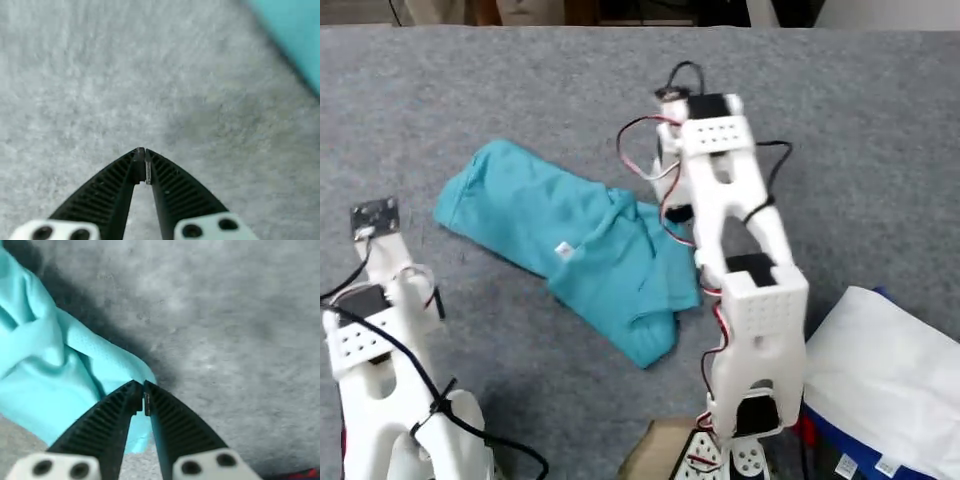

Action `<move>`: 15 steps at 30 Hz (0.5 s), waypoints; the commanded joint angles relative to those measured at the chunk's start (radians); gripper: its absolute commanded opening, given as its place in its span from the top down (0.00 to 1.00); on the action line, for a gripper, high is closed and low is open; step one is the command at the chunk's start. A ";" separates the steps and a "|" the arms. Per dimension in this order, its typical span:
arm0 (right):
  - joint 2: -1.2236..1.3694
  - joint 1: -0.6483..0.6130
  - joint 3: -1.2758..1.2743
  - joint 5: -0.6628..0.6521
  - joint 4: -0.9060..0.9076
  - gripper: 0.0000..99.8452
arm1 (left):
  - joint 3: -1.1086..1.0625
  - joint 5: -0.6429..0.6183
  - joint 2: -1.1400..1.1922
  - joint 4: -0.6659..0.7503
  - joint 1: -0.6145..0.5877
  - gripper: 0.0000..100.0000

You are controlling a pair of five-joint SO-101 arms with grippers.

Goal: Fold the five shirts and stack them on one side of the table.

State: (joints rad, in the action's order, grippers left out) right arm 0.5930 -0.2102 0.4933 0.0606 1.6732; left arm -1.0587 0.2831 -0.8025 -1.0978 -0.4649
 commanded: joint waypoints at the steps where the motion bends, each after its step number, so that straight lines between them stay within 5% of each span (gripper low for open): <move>1: -0.082 0.021 0.010 -0.068 -0.017 1.00 | 0.138 -0.150 -0.005 -0.069 0.239 0.98; 8: 0.022 0.058 -0.150 0.020 -0.308 1.00 | 0.221 -0.344 -0.004 0.003 0.763 0.87; 15: -0.001 0.076 -0.248 0.041 -0.433 1.00 | 0.063 -0.411 0.051 0.440 0.801 0.84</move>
State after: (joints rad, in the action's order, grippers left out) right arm 0.6222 -0.1519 0.2585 0.0913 1.2666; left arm -0.9682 -0.1112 -0.7871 -0.8216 0.3176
